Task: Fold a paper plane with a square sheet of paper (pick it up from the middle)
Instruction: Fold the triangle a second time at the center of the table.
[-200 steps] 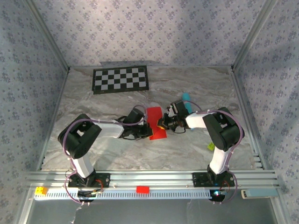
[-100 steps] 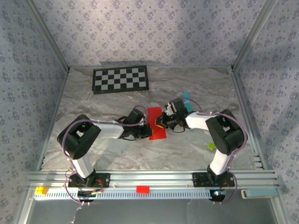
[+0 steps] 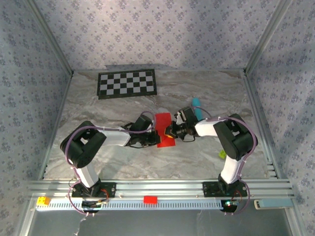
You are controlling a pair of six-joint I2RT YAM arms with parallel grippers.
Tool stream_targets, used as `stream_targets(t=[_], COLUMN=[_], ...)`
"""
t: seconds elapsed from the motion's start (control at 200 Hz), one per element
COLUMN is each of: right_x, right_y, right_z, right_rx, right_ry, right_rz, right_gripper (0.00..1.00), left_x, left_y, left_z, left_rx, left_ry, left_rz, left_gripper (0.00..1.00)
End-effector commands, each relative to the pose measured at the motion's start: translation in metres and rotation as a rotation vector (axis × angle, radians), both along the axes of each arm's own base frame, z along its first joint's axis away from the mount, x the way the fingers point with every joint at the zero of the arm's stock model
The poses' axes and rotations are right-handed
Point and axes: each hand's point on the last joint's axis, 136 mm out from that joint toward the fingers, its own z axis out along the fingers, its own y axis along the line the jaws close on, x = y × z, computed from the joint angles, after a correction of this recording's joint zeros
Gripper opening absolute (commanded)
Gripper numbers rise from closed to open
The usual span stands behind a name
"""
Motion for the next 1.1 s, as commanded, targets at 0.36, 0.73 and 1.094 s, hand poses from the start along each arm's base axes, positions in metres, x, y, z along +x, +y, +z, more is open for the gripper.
stream_targets(t=[0.36,0.73,1.094], right_x=[0.037,0.016,0.003], right_y=[-0.038,-0.022,-0.041], right_z=[0.03,-0.004,-0.028], right_rx=[-0.007,-0.056,-0.114], right_ry=[-0.074,-0.005,0.059], right_rz=[-0.137,-0.079,-0.103], right_gripper=[0.04,0.02,0.0], left_x=[-0.024,-0.021,0.014], left_y=[0.033,0.027,-0.01], left_z=[-0.034,-0.028,0.047], left_rx=[0.169,0.151,-0.039], left_ry=[0.092,0.08,-0.037], left_rz=[0.007,0.001,0.04], left_gripper=[0.0,0.0,0.02])
